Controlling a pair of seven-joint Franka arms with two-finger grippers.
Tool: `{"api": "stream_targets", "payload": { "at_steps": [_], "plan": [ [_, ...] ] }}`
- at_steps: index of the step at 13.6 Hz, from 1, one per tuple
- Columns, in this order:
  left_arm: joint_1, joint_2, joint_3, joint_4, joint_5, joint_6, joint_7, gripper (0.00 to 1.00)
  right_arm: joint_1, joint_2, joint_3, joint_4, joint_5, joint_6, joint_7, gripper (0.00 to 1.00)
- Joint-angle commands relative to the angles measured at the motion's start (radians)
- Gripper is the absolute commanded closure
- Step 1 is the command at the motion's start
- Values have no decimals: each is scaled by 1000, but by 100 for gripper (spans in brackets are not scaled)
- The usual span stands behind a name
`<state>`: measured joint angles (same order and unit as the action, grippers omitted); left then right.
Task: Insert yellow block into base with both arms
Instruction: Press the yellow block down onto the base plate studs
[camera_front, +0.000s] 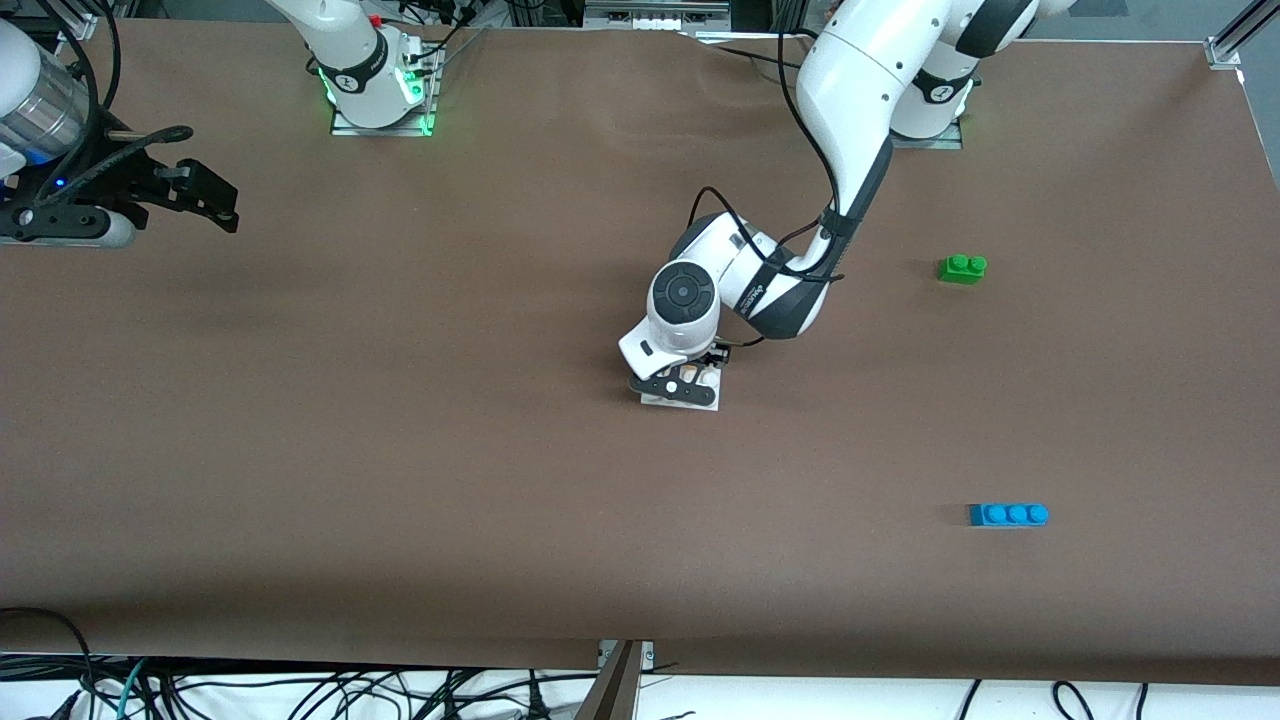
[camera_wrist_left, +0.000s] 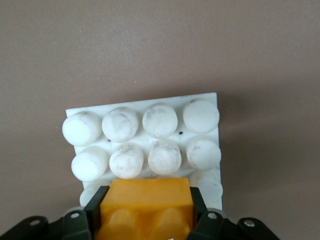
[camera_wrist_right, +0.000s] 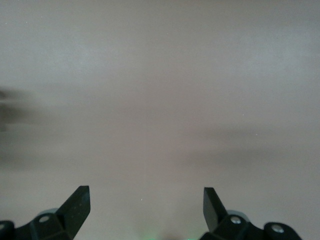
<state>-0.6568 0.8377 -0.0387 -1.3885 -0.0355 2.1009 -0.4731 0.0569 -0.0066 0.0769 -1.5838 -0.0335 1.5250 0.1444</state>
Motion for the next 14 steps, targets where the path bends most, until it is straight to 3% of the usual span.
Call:
{"api": "stream_targets", "payload": {
  "at_steps": [1, 5, 6, 7, 10, 14],
  "plan": [
    [-11, 4, 0, -9, 6, -6, -19, 93, -2, 7, 0, 22, 14, -12, -2, 0],
    [-12, 6, 0, -10, 8, -4, -21, 88, -2, 8, 0, 22, 14, -11, -2, 0],
    [-12, 6, 0, -9, 6, -6, -21, 69, -2, 8, 0, 22, 14, -11, -2, 0],
    [-11, 4, 0, -9, 8, -6, -21, 1, -2, 8, -2, 22, 14, -11, -2, 0],
    [-6, -15, 0, -7, 6, -21, -22, 0, -2, 8, -2, 22, 14, -9, -3, 0],
    [2, -127, 8, 8, 6, -168, -42, 0, -2, 8, -3, 22, 14, -8, -3, 0]
  ]
}}
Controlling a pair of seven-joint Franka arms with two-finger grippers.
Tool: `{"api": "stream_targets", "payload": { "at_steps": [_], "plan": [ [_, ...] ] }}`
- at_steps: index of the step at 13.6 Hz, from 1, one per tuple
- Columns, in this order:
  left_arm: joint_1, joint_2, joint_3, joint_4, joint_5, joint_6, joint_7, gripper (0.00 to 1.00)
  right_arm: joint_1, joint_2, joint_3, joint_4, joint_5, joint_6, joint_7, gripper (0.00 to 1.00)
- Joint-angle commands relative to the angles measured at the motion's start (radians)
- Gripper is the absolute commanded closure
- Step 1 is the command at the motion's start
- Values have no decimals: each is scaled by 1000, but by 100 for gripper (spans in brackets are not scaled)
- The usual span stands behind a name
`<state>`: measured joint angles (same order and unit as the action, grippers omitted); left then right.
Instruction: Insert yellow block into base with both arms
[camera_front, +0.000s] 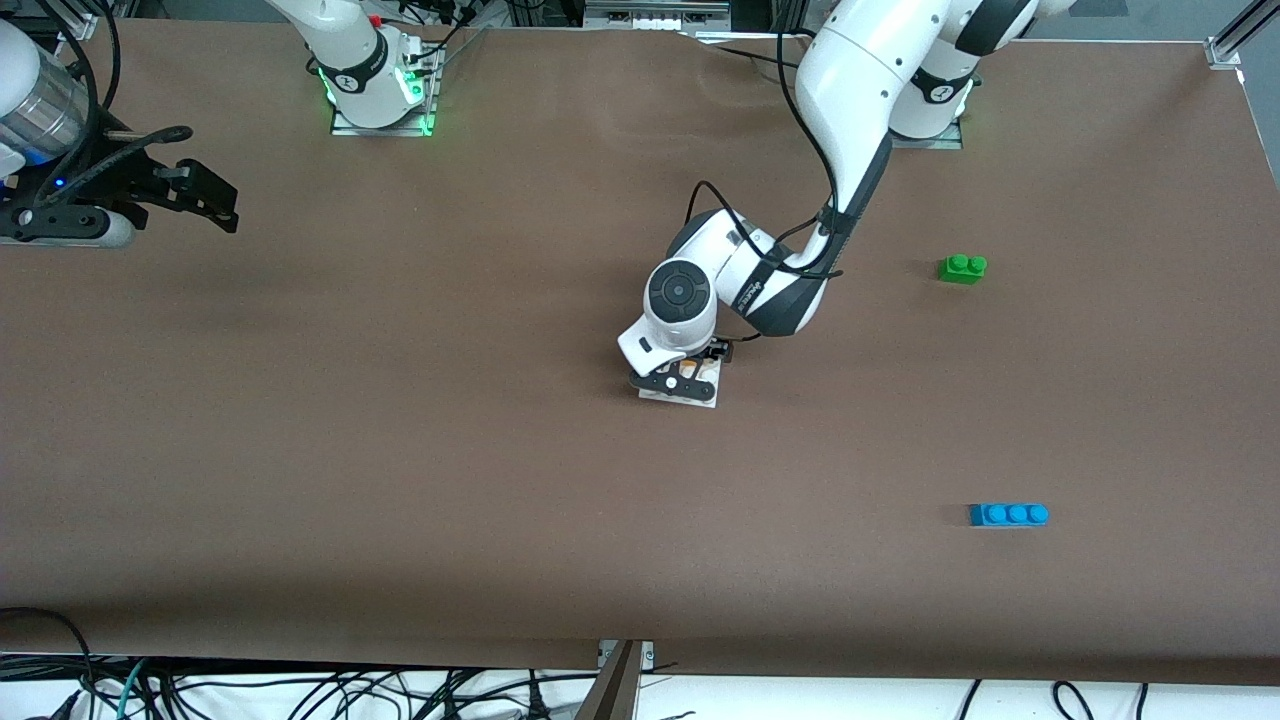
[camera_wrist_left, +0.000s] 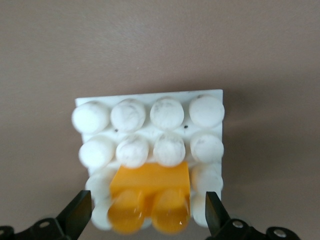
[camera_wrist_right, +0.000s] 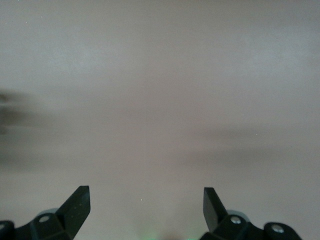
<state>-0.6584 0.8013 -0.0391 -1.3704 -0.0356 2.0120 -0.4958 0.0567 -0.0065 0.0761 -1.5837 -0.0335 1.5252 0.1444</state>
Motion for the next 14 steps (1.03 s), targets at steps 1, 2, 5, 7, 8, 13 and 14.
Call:
{"api": "stream_targets", "payload": {
  "at_steps": [1, 2, 5, 7, 8, 13, 14],
  "plan": [
    [12, -135, 11, -10, 6, -125, -20, 0, -2, 8, -2, 22, 14, -10, -3, 0],
    [32, -180, 13, -10, 8, -169, -18, 0, -2, 8, -2, 22, 14, -10, -3, 0],
    [112, -298, 16, -9, 16, -280, -14, 0, -2, 8, -2, 22, 14, -10, -2, 0],
    [202, -361, 15, -10, 19, -294, -3, 0, -2, 8, -2, 22, 14, -8, 0, 0],
    [242, -379, 15, -10, 20, -300, -1, 0, -2, 8, -2, 22, 14, -8, 0, 0],
    [338, -447, 73, -9, 10, -308, 147, 0, 0, 8, -2, 22, 14, -7, 0, 0],
    [356, -468, 79, -9, 8, -331, 195, 0, 0, 8, -2, 24, 14, -7, -2, 0]
  ]
}}
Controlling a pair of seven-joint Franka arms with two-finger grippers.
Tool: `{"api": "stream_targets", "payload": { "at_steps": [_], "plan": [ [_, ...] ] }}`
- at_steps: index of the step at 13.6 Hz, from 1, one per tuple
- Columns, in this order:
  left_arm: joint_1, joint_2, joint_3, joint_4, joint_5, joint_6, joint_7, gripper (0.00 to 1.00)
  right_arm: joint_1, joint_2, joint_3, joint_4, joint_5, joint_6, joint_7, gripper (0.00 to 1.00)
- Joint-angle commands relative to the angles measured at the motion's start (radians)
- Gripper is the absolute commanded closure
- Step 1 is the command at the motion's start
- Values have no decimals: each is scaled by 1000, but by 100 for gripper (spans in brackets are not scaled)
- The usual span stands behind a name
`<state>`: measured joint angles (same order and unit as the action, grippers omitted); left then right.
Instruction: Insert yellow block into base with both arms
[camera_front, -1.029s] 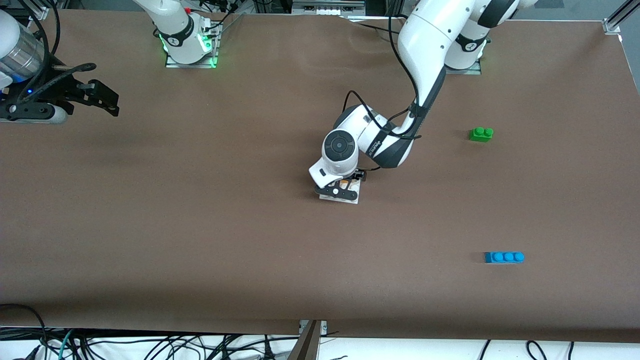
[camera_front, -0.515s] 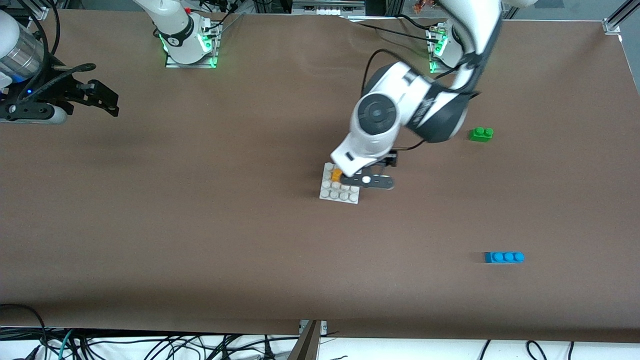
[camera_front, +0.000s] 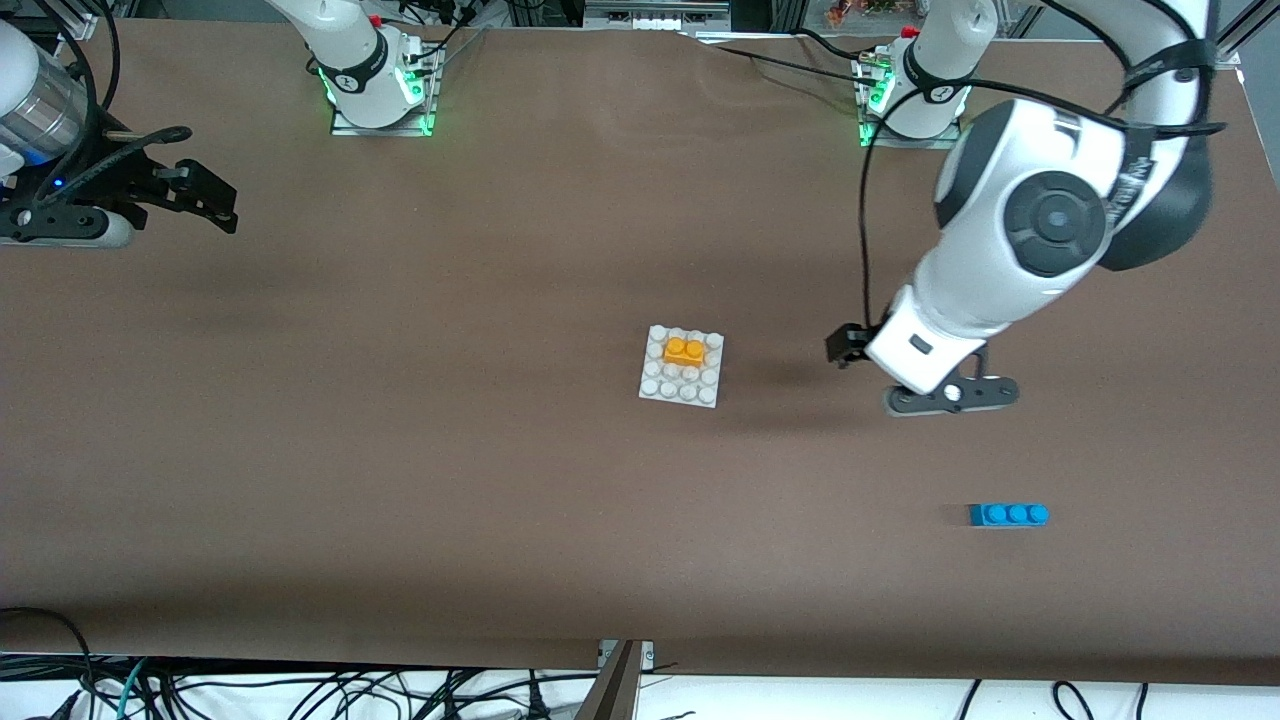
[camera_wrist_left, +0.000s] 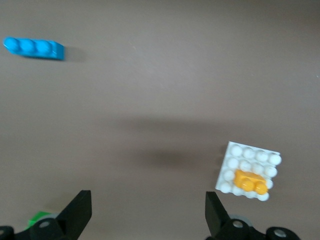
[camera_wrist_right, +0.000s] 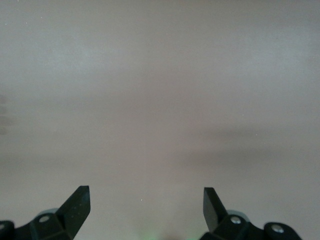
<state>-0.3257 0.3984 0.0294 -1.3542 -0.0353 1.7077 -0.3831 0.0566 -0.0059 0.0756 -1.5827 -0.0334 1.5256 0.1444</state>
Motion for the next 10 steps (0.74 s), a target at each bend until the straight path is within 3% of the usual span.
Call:
{"api": "stream_targets", "payload": {
  "at_steps": [1, 4, 6, 8, 10],
  "plan": [
    [36, -90, 10, -25, 6, -80, 107, 0, 0, 7, -2, 23, 14, -7, -2, 0],
    [65, -174, 14, -25, 8, -227, 180, 0, -1, 7, -2, 23, 14, -7, -2, 0],
    [154, -225, 4, -40, -24, -289, 307, 0, -1, 7, 0, 23, 14, -9, 0, 0],
    [227, -341, 6, -158, -63, -258, 371, 0, -1, 7, -2, 24, 14, -7, -2, 0],
    [311, -459, -51, -325, -60, -157, 372, 0, 0, 7, 0, 23, 14, -9, 0, 0]
  ]
}}
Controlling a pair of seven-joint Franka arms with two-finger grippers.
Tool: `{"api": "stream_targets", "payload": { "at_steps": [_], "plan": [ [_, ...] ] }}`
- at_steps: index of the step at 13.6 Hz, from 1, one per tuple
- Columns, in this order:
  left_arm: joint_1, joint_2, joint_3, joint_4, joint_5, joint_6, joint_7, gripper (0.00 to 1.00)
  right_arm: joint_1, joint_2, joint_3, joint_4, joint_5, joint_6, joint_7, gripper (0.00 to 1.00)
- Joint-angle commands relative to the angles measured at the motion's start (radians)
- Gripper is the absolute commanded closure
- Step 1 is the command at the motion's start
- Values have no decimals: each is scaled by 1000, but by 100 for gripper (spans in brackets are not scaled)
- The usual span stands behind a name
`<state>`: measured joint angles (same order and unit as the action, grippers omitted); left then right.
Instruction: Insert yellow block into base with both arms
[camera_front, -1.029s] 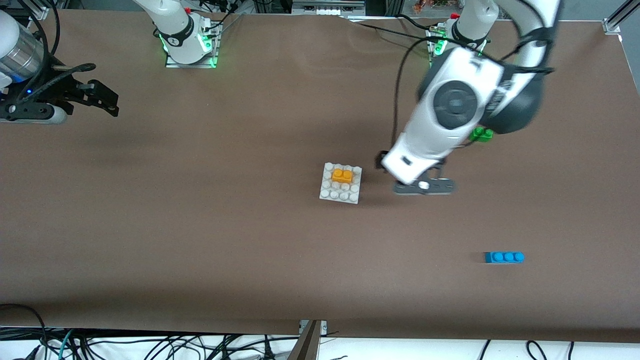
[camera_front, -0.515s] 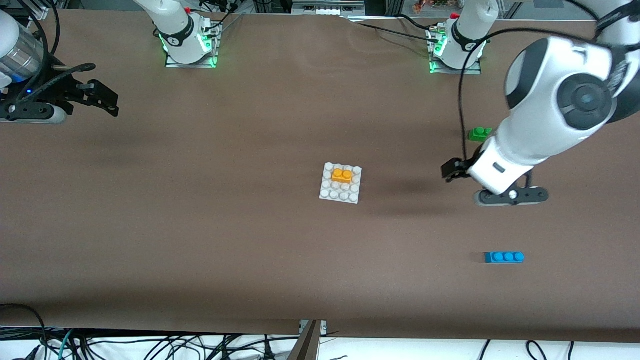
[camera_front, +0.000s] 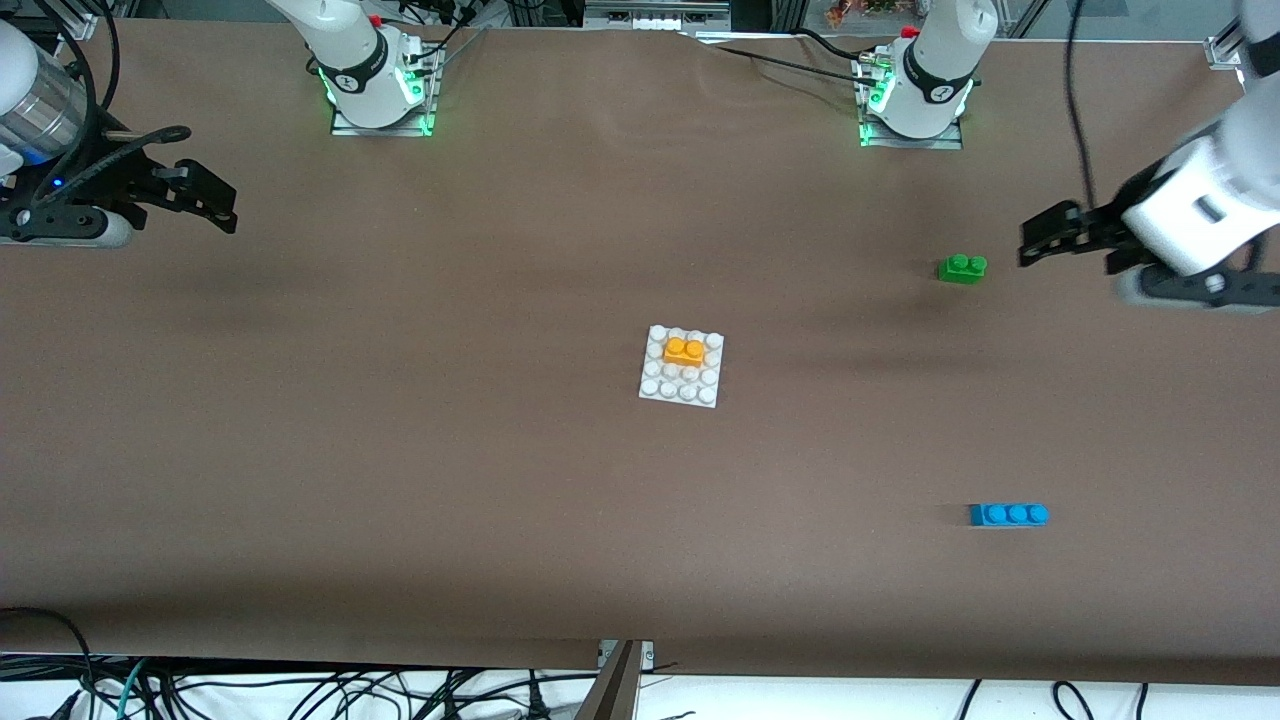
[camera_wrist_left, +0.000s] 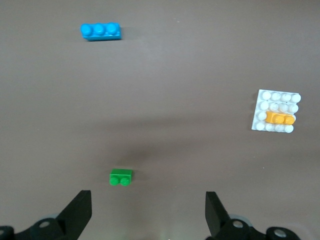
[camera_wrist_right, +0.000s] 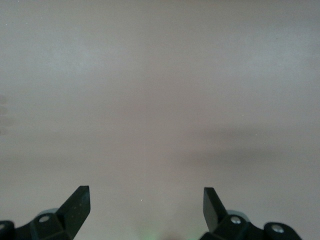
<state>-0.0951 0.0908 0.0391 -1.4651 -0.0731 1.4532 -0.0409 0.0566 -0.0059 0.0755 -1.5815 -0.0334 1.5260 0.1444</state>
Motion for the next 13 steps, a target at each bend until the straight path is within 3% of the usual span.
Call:
{"api": "stream_targets", "payload": {
  "at_steps": [1, 4, 13],
  "plan": [
    [110, -169, -93, -249, -13, 133, 26, 0, -1, 7, -2, 21, 13, -9, -2, 0],
    [62, -146, -101, -227, 129, 139, 30, 0, 0, 7, -2, 23, 13, -7, -2, 0],
    [72, -123, -102, -201, 104, 127, 32, 0, 0, 9, 0, 32, 13, -7, -2, 0]
  ]
}}
